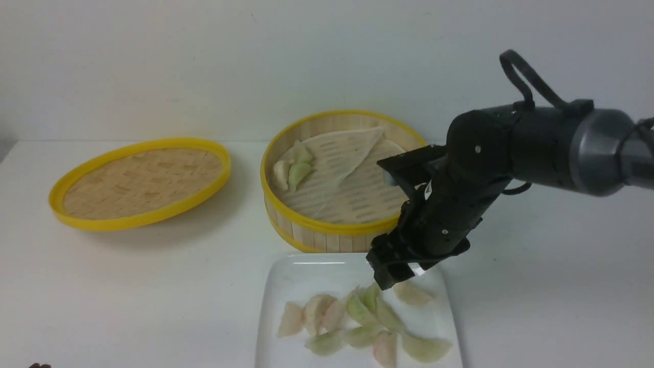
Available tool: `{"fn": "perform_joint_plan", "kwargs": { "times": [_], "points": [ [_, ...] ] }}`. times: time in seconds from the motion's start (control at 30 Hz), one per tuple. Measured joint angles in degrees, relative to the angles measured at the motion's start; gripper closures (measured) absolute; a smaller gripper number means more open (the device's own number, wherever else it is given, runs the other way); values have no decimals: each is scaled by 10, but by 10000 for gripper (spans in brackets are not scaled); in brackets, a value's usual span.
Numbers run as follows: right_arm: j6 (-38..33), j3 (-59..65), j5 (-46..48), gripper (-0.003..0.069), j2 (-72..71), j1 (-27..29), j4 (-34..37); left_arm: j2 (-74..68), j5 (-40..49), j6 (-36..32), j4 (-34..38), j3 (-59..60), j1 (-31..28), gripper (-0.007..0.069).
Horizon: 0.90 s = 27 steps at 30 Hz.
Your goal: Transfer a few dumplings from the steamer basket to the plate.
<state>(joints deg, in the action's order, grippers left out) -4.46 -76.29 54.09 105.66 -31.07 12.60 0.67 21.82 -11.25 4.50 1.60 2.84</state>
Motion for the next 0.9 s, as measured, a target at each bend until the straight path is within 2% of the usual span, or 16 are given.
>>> {"fn": "perform_joint_plan", "kwargs": {
  "times": [0.07, 0.1, 0.23, 0.27, 0.33, 0.37, 0.5, 0.57, 0.6, 0.67, 0.7, 0.77, 0.9],
  "points": [
    [13, 0, 11, 220, -55, 0, -13, 0, 0, 0, 0, 0, 0, 631],
    [14, 0, 11, 231, -61, 0, -15, 0, 0, 0, 0, 0, 0, 631],
    [61, 0, 42, 550, -223, 0, -65, 0, 0, 0, 0, 0, 0, 631],
    [75, 2, 43, 600, -266, 0, -78, 0, 0, 0, 0, 0, 0, 631],
    [99, 13, 36, 646, -345, 0, -97, 0, 0, 0, 0, 0, 0, 631],
    [113, 31, 21, 661, -419, 0, -110, 0, 0, 0, 0, 0, 0, 631],
    [124, 95, -25, 671, -547, 0, -129, 0, 0, 0, 0, 0, 0, 631],
    [132, 194, -84, 672, -678, 0, -135, 0, 0, 0, 0, 0, 0, 631],
    [133, 202, -89, 672, -678, 0, -135, 0, 0, 0, 0, 0, 0, 631],
    [154, 298, -152, 672, -806, 0, -148, 0, 0, 0, 0, 0, 0, 631],
    [156, 314, -156, 672, -815, 0, -150, 0, 0, 0, 0, 0, 0, 631],
    [182, 390, -193, 672, -910, 0, -176, 0, 0, 0, 0, 0, 0, 631],
    [265, 490, -200, 672, -1042, 0, -234, 0, 0, 0, 0, 0, 0, 631]
  ]
}}
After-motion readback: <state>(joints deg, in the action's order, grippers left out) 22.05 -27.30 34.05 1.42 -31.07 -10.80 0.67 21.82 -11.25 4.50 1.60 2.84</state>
